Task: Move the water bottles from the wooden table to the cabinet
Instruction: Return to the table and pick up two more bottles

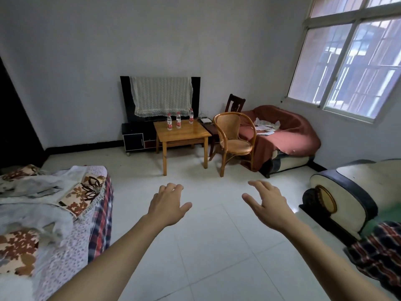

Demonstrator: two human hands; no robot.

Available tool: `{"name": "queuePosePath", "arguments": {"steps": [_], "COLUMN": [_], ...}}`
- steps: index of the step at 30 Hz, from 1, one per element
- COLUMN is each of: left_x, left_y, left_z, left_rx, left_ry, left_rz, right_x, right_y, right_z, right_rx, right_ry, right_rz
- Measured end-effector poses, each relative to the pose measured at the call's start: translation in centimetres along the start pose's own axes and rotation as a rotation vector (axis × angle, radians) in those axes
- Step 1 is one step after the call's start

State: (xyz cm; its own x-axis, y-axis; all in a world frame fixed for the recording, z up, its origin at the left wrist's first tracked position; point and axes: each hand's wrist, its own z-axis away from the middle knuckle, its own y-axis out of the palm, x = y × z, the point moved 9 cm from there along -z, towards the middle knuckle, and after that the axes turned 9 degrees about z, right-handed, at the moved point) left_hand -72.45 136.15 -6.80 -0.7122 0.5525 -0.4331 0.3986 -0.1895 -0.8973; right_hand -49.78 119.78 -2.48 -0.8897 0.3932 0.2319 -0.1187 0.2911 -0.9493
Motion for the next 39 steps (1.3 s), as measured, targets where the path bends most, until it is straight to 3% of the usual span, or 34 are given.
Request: {"name": "queuePosePath", "arguments": {"steps": [10,20,26,39], "left_x": [5.0,5.7,4.9,9.9], "left_y": [-1.4,2.6,3.8,3.8], "left_z": [-17.2,-34.2,-44.4,-63.7], "left_rx": [-0.008,0.005,0.008,-0.035], "left_ry": [0.001,-0.036,-0.079,-0.112], "left_rz": [0.065,0.054,0.054,0.115], "right_x": [2.4,-3.0,-6.2,-5.8], "right_y": [4.0,8.2,9.6,14.4], "right_z": [-15.6,-33.1,-44.0,-64.3], "right_rx": [0.019,-0.015,0.029,0.08], "right_ry": [-0.005,-0.016,-0.061,-0.056], "right_rz": [0.011,-0.051,0.056,-0.028]}}
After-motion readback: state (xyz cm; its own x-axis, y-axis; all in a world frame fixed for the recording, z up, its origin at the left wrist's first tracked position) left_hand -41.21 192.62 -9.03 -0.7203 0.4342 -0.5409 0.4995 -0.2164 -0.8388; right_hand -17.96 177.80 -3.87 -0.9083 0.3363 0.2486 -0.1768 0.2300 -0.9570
